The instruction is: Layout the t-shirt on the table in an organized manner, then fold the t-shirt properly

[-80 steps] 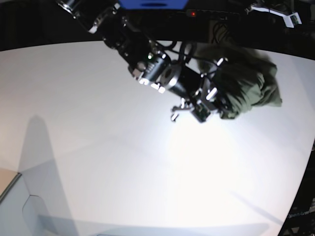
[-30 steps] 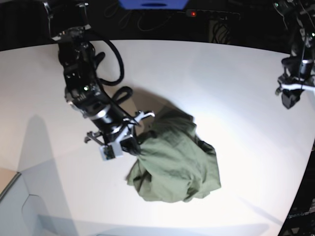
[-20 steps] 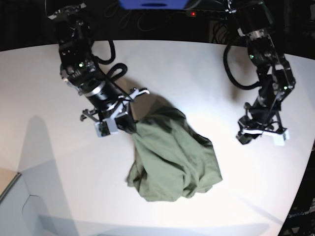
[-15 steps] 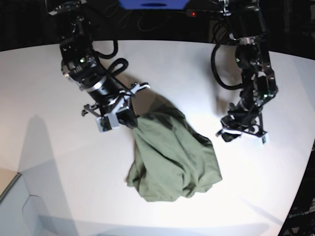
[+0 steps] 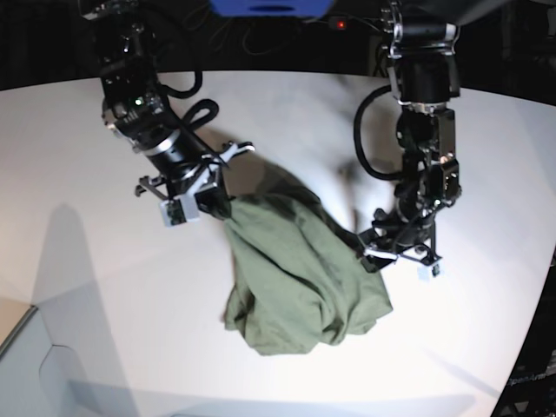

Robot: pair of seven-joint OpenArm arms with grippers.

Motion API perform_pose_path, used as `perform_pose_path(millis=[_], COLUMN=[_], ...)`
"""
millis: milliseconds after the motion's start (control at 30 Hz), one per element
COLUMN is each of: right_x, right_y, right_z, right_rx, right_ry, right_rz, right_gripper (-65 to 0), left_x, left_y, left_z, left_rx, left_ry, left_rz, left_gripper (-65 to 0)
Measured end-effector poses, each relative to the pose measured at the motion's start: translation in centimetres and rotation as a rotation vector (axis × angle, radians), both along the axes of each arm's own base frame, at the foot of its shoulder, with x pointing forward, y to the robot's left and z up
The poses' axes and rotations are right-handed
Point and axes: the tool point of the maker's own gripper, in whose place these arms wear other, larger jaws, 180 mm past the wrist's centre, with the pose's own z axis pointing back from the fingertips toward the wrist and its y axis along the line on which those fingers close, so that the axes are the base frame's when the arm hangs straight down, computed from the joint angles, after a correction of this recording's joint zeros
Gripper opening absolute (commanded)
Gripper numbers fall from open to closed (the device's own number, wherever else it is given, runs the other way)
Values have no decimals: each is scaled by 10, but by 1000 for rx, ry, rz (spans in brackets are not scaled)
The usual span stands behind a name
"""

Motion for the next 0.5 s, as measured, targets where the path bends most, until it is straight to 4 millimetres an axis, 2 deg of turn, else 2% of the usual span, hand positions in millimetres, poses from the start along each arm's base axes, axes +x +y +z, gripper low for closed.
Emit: perform_pose_path(millis=[167, 333, 400, 500], right_x=[1, 1, -1, 0], right_y=[-4, -6, -6, -6], right_z=[0, -2, -5, -4], right_rx=[-1, -9, -16, -15], right_ry=[-2, 13, 29, 27], right_rz=[-11, -14, -12, -12], right_gripper=[-650, -650, -650, -650], left_x=[2, 15, 13, 9], left_y=[-3, -26, -36, -46], left_z=[-12, -21, -28, -34], left_rx=[-5, 27, 50, 54], left_ry=[37, 13, 1, 17], left_rz=[-5, -47, -74, -107], left_gripper=[-303, -311, -380, -628])
